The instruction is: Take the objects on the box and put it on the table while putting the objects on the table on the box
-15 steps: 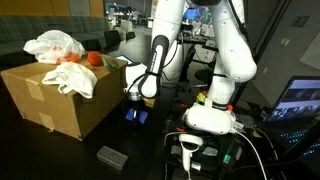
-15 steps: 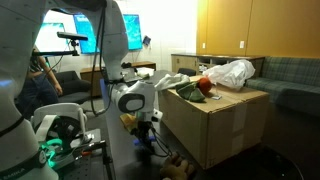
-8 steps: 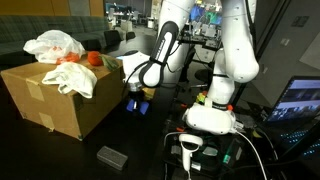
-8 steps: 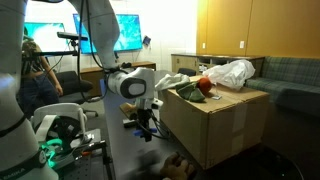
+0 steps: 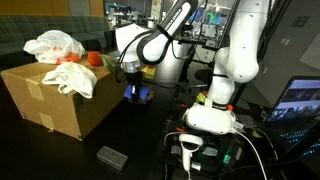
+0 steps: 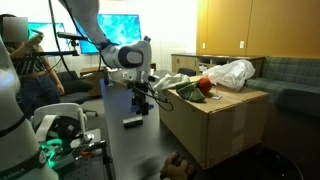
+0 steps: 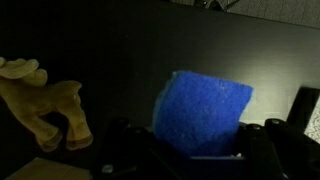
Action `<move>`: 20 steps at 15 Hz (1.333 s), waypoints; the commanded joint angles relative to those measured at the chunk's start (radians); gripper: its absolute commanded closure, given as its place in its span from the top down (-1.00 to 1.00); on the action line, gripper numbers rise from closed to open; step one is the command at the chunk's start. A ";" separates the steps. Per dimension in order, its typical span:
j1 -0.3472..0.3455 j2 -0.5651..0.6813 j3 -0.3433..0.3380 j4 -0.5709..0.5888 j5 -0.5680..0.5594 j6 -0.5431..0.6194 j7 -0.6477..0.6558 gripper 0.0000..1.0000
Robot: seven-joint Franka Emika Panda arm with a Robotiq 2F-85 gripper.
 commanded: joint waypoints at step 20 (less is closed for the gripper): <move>-0.093 -0.011 0.064 0.529 0.088 -0.251 0.087 -1.00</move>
